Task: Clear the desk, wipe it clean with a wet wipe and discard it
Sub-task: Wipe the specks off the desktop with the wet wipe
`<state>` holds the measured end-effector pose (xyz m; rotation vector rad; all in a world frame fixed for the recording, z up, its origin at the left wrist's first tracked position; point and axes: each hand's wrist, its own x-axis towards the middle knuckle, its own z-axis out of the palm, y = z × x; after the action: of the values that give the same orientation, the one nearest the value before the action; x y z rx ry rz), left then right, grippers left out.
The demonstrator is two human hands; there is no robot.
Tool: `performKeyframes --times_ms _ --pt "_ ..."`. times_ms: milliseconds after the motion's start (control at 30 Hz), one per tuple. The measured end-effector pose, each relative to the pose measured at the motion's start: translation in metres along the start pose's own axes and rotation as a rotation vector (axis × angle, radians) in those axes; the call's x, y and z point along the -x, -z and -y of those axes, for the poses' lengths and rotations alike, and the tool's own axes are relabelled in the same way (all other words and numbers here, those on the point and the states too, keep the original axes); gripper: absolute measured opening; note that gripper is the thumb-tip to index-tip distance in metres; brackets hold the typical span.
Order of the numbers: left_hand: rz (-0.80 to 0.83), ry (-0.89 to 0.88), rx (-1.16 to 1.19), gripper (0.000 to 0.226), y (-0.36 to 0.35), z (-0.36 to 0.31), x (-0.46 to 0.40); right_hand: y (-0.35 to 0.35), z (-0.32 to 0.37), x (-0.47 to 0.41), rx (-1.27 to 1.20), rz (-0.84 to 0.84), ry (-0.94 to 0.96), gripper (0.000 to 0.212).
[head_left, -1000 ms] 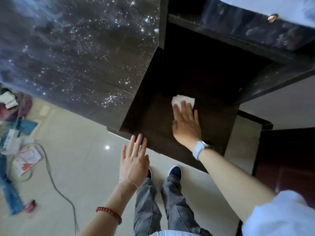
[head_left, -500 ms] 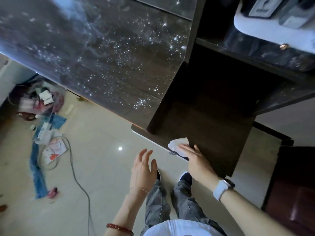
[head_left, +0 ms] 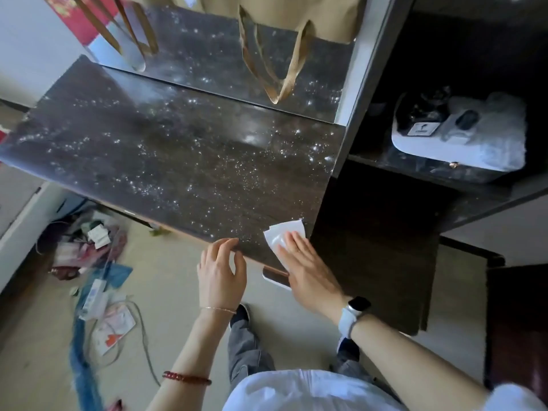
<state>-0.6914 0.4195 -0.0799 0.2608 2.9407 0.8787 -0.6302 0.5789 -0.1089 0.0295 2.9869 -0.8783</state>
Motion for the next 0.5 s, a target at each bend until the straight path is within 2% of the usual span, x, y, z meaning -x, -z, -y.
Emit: performKeyframes --times_ms 67,133,200,267,333,367,467,500 --pt "0.031 -0.034 -0.044 0.044 0.009 0.016 -0.025 -0.017 0.015 0.007 0.082 0.039 -0.059 0.059" --pt "0.081 -0.094 -0.095 0.045 0.018 0.034 -0.052 -0.023 0.022 -0.001 0.144 -0.024 -0.143 0.055" --pt "0.12 -0.156 -0.149 0.047 0.024 0.049 -0.076 -0.019 0.02 -0.028 0.241 -0.107 -0.305 0.053" --pt "0.158 -0.209 -0.2 0.051 0.03 0.06 -0.097 -0.012 0.011 -0.068 0.252 -0.188 -0.55 0.053" --pt "0.224 -0.258 -0.243 0.055 0.033 0.066 -0.116 -0.015 0.021 -0.094 0.243 -0.212 -0.658 0.055" --pt "0.271 -0.279 -0.267 0.055 0.035 0.068 -0.125 -0.023 0.036 -0.095 0.259 -0.188 -0.596 0.056" --pt "0.382 -0.317 -0.326 0.054 0.034 0.07 -0.146 -0.052 0.082 -0.064 0.359 0.003 -0.244 0.054" --pt "0.404 -0.331 -0.346 0.054 0.032 0.07 -0.152 -0.047 0.083 -0.057 0.378 0.045 -0.2 0.053"
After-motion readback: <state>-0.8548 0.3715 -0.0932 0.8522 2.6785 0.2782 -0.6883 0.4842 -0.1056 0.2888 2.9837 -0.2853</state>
